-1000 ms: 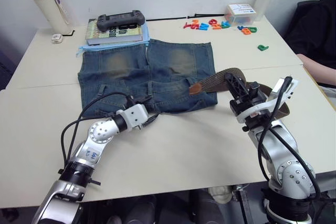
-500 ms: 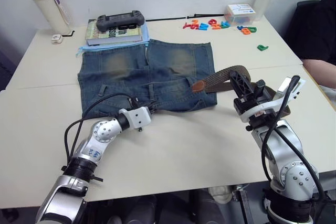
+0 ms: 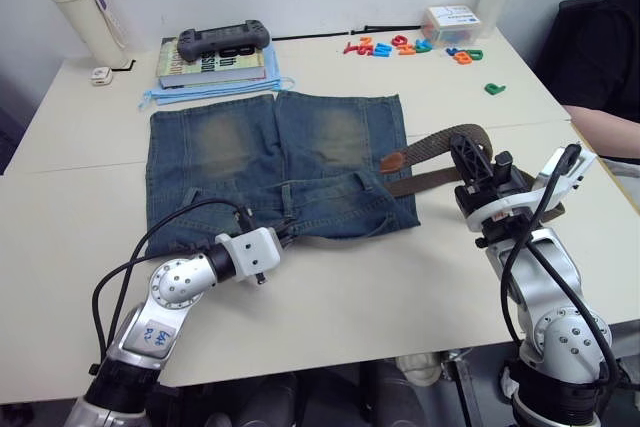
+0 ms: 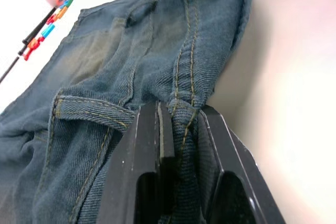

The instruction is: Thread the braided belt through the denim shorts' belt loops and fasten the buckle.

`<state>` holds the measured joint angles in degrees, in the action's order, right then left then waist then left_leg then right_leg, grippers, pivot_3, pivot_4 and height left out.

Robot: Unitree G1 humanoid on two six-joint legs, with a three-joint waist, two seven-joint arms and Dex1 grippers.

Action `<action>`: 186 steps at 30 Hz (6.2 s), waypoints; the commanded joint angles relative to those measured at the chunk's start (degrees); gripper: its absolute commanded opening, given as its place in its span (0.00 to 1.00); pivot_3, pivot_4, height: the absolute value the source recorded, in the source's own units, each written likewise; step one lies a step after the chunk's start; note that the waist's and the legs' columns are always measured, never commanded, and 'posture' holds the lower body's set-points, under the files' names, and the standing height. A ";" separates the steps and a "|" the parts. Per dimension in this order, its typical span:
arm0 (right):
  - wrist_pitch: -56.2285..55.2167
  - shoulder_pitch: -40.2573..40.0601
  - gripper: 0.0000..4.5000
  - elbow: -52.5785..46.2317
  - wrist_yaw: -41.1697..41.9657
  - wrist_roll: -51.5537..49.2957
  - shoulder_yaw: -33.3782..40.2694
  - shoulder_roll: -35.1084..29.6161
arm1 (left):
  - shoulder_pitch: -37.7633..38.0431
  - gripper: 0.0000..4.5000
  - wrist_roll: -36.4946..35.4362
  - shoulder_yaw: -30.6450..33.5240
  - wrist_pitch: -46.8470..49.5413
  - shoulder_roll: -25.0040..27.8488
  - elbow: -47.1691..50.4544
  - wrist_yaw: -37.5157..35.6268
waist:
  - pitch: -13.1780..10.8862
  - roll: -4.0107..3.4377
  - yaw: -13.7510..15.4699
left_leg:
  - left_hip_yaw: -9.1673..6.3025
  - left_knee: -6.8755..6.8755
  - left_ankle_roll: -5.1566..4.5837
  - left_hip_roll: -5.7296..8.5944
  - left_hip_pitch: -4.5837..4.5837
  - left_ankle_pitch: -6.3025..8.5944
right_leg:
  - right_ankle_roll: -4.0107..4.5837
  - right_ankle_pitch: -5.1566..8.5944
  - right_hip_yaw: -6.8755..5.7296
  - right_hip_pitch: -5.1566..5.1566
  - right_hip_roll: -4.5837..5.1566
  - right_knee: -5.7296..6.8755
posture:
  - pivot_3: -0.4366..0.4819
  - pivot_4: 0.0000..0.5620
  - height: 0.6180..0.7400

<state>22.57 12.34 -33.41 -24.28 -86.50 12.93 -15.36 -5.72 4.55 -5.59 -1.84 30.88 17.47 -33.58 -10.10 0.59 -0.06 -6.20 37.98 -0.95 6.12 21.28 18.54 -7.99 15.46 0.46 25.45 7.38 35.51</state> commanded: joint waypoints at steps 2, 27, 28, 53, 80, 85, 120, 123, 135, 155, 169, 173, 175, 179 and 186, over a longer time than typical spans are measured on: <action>0.51 -0.20 0.00 -0.39 0.61 0.48 0.94 -1.32 | 1.55 0.07 -6.39 2.84 5.81 0.19 7.73 -1.85 | -0.03 -0.05 0.04 | 0.00 0.00 0.00 0.01 -0.01 0.00 | 0.01 0.00 -0.01 0.01 -0.01 -0.02 | 0.48 0.27 0.78; 11.93 6.88 0.00 13.15 5.62 -2.48 1.37 -7.75 | 1.97 0.97 -49.14 20.63 35.27 6.31 15.98 -9.05 | -0.05 -0.09 -0.01 | -0.01 0.04 0.02 0.00 -0.05 -0.01 | 0.05 0.02 -0.02 -0.02 0.00 0.01 | 0.48 0.27 0.78; 12.56 7.36 0.00 14.19 6.09 -2.46 1.35 -7.91 | 1.79 0.97 -50.22 20.79 36.24 6.44 16.24 -8.63 | -0.05 -0.09 -0.01 | -0.01 0.05 0.03 0.00 -0.05 -0.01 | 0.05 0.02 -0.02 -0.02 -0.01 0.01 | 0.48 0.27 0.78; 22.97 14.55 0.00 31.03 17.31 5.43 -1.76 -4.54 | 5.67 0.97 -41.57 19.19 26.48 5.68 9.53 -11.95 | -0.05 -0.09 -0.08 | 0.02 0.04 0.04 -0.04 -0.05 -0.01 | 0.08 0.04 -0.02 -0.02 0.01 -0.01 | 0.48 0.27 0.78; 29.36 12.43 0.00 28.77 13.37 14.15 -2.30 6.33 | -10.36 0.97 -20.10 0.04 23.47 -1.12 2.78 -1.60 | -0.05 -0.10 -0.25 | 0.03 0.05 0.07 -0.03 -0.05 -0.01 | 0.07 0.04 -0.01 0.02 -0.07 0.04 | 0.48 0.27 0.78; 30.08 12.40 0.21 27.19 11.55 14.29 -0.73 4.50 | -10.91 0.98 -21.80 2.44 25.00 -0.88 2.91 -1.81 | -0.05 -0.10 -0.20 | 0.02 0.04 0.07 -0.04 -0.04 -0.01 | 0.07 0.04 -0.02 0.03 -0.07 0.04 | 0.48 0.27 0.78; 26.40 0.57 0.85 -7.36 24.59 42.44 -22.87 -28.29 | -17.00 0.98 -28.72 4.11 36.12 -8.72 0.17 0.86 | -0.05 0.17 1.49 | 0.05 0.14 0.02 0.06 0.02 0.00 | -0.02 -0.01 -0.06 -0.04 0.04 -0.08 | 0.48 0.27 0.78; 25.53 -0.96 0.74 -7.92 24.39 45.36 -22.30 -25.55 | -18.60 0.98 -29.05 4.90 37.93 -9.69 -0.75 1.67 | -0.06 0.19 1.52 | 0.01 0.17 0.03 0.05 0.03 -0.01 | -0.03 -0.02 -0.07 -0.05 0.03 -0.06 | 0.48 0.27 0.78; 26.91 -2.15 0.01 -4.85 25.36 55.41 -24.49 -17.54 | -24.14 0.98 -17.40 -1.98 21.55 -7.17 -15.67 -3.72 | -0.06 0.18 1.54 | -0.01 0.15 0.07 0.07 0.01 -0.03 | -0.03 -0.02 -0.09 -0.05 -0.01 -0.06 | 0.48 0.27 0.78; 37.04 -1.78 0.01 -3.82 24.31 59.49 -22.46 -4.03 | -41.14 0.98 7.16 -16.36 -5.55 -7.71 -49.88 -8.39 | 0.05 0.26 1.43 | -0.02 0.19 0.08 0.09 -0.06 -0.04 | -0.03 -0.02 -0.10 -0.08 0.00 0.06 | 0.48 0.27 0.78; 38.14 -1.23 0.01 -5.19 24.76 61.96 -22.38 -0.86 | -45.86 0.98 6.49 -12.27 2.35 -10.83 -56.10 -4.25 | 0.07 0.28 1.09 | -0.02 0.21 0.10 0.09 -0.09 -0.09 | -0.04 -0.02 -0.08 -0.07 -0.02 0.20 | 0.48 0.27 0.78; 38.35 -1.44 0.01 -5.36 24.90 62.62 -22.33 -0.31 | -45.39 0.98 5.92 -11.43 -0.37 -10.33 -55.68 -5.03 | 0.07 0.28 0.72 | -0.02 0.21 0.11 0.09 -0.10 -0.10 | -0.04 -0.02 -0.08 -0.05 -0.02 0.24 | 0.48 0.27 0.78; 38.46 -1.68 0.00 -5.53 24.93 62.86 -22.25 -0.01 | -44.86 0.93 5.95 -11.53 -2.61 -9.92 -55.26 -5.67 | 0.07 0.28 0.62 | -0.02 0.20 0.12 0.09 -0.09 -0.10 | -0.04 -0.02 -0.08 -0.03 -0.02 0.24 | 0.48 0.27 0.78; 38.75 -2.15 0.00 -5.90 25.06 63.19 -22.18 0.50 | -43.29 0.68 6.13 -11.95 -6.92 -9.37 -54.16 -6.46 | 0.07 0.28 0.04 | -0.02 0.18 0.12 0.09 -0.07 -0.10 | -0.04 -0.02 -0.08 -0.01 -0.02 0.21 | 0.48 0.27 0.78; 38.92 -2.17 0.00 -5.92 25.45 63.84 -22.17 1.08 | -42.28 0.01 5.32 -10.64 -8.96 -9.54 -52.80 -5.95 | 0.07 0.28 0.00 | -0.02 0.17 0.11 0.10 -0.06 -0.10 | -0.04 -0.02 -0.08 0.00 -0.01 0.20 | 0.48 0.27 0.78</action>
<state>61.47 10.24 -36.86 0.95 -23.02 -9.73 -14.86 -48.77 10.21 -17.00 -9.78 20.90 -36.66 -39.64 -10.03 0.87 -0.05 -6.22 38.15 -0.84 6.22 21.23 18.44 -8.03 15.44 0.38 25.45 7.36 35.70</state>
